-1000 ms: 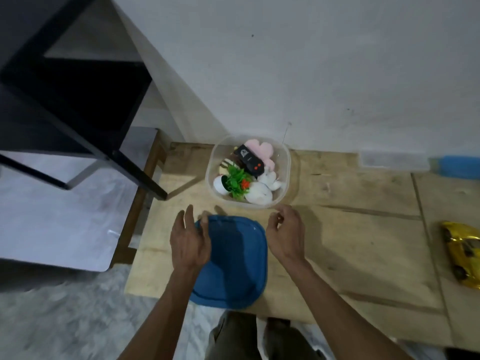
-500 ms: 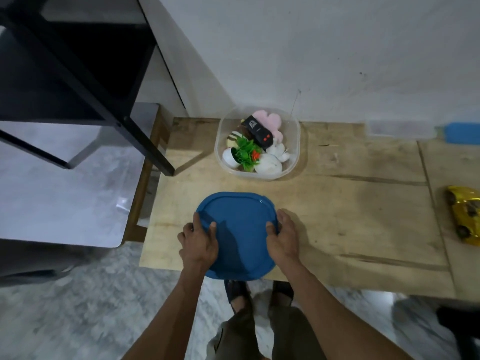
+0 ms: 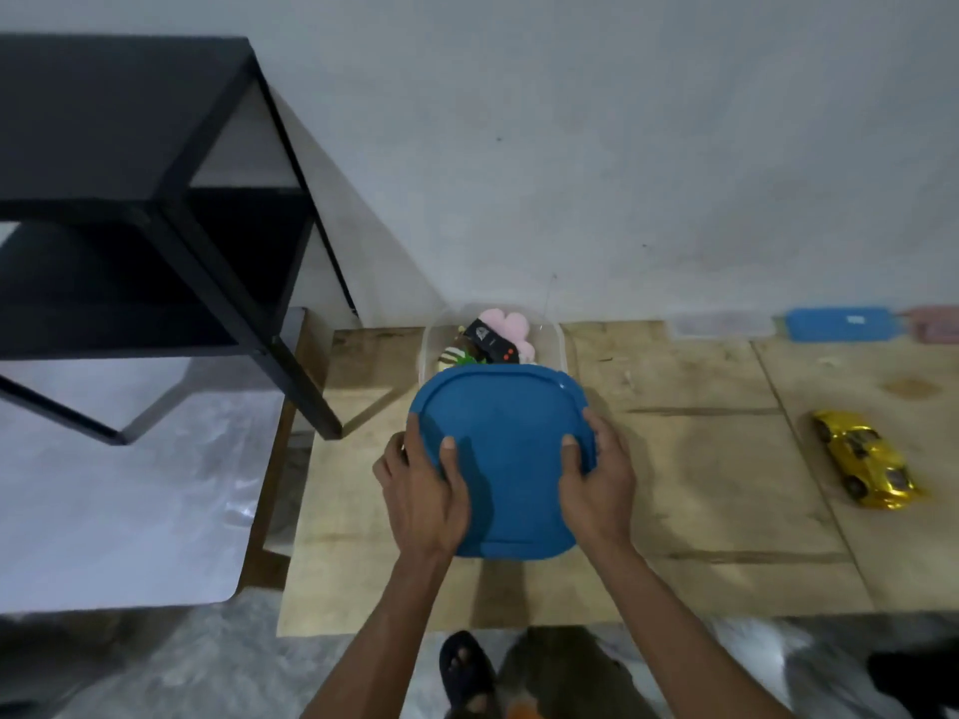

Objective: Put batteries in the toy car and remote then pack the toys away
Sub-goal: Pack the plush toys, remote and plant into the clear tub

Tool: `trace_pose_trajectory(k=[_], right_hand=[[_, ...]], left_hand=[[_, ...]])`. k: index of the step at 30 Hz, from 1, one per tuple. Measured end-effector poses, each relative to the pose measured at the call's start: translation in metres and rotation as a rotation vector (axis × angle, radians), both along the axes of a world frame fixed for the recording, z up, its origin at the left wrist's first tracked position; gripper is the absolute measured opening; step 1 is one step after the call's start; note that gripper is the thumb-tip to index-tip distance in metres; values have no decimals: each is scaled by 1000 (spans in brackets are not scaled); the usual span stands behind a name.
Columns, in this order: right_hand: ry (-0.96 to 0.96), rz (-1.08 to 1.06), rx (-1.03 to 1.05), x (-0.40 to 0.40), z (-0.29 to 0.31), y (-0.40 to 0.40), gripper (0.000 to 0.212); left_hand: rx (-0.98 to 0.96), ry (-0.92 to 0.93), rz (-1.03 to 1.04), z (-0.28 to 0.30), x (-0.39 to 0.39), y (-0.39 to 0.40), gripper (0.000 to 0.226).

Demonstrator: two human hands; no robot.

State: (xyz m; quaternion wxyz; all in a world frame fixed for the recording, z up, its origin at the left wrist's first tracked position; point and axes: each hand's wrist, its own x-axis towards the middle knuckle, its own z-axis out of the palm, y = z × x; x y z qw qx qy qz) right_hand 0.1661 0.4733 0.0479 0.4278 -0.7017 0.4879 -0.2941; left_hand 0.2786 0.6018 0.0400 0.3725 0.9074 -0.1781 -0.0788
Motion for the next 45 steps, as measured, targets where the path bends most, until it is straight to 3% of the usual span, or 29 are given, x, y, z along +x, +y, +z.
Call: trace_pose_trajectory(k=[6, 15, 24, 33, 41, 45], right_hand=[[-3, -32, 12, 60, 27, -85, 44], [141, 22, 78, 114, 4, -178, 37], [231, 161, 107, 134, -40, -162, 44], [308, 233, -6, 135, -63, -150, 51], [327, 238, -56, 138, -77, -137, 55], [325, 257, -73, 138, -78, -134, 56]], left_hand=[[-59, -110, -88, 26, 59, -85, 59], [53, -29, -95, 3, 111, -166, 61], [242, 42, -68, -33, 136, -145, 63], [364, -168, -90, -51, 135, -135, 58], [474, -132, 12, -53, 141, -135, 49], [182, 24, -44, -59, 150, -122, 53]])
